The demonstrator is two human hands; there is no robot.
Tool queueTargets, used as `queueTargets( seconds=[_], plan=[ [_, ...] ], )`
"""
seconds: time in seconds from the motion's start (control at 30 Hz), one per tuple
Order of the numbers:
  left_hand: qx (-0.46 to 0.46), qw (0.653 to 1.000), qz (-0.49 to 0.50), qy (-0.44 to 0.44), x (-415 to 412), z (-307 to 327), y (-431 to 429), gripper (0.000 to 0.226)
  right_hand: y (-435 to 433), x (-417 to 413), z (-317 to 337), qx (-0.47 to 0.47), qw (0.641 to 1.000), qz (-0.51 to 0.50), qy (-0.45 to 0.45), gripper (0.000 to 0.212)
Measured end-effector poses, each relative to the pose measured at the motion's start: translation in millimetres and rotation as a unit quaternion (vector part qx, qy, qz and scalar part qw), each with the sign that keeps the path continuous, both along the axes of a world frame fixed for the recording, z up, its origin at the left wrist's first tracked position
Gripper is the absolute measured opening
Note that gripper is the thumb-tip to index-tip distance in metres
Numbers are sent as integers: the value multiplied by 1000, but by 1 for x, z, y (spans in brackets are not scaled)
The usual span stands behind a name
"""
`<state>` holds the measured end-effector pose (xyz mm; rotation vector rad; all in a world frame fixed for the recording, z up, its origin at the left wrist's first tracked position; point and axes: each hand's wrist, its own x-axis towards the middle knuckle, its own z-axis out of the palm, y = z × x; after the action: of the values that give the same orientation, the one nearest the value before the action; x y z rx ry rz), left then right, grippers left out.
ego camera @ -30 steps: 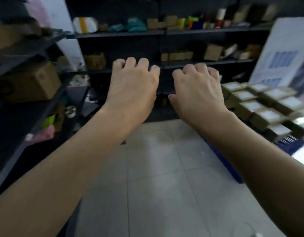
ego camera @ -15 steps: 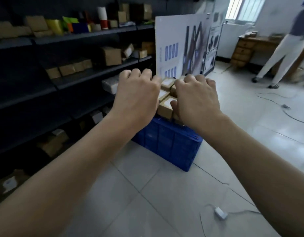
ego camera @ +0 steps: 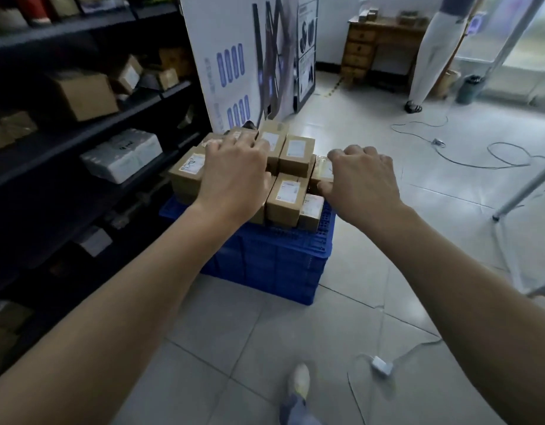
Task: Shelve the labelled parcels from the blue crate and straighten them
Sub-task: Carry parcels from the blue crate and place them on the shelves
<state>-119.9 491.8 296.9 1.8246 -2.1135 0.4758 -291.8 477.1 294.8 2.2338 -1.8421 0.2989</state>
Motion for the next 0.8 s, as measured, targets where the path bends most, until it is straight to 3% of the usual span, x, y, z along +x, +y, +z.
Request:
queueTargets(
  seconds=[0.23,0.33,0.43,0.57,0.8],
  plan=[
    [89,993,33,67,24,-53,-122,33,-137,9,-51,78,996,23,-32,41],
    [137,973,30,183,38,-78,-168,35,-190,9,-79,120,988,33,-92,41],
    [194,927,36,320,57,-105,-206,35,-230,13,-110,184,972,22,-147,46],
    [255,888,70,377,83,-144,-261,38,-274,21,-152,262,936,-15,-233,57],
    [368,846,92,376,106,-221,-335,49,-316,35,-229,332,843,-126,-404,63]
  ],
)
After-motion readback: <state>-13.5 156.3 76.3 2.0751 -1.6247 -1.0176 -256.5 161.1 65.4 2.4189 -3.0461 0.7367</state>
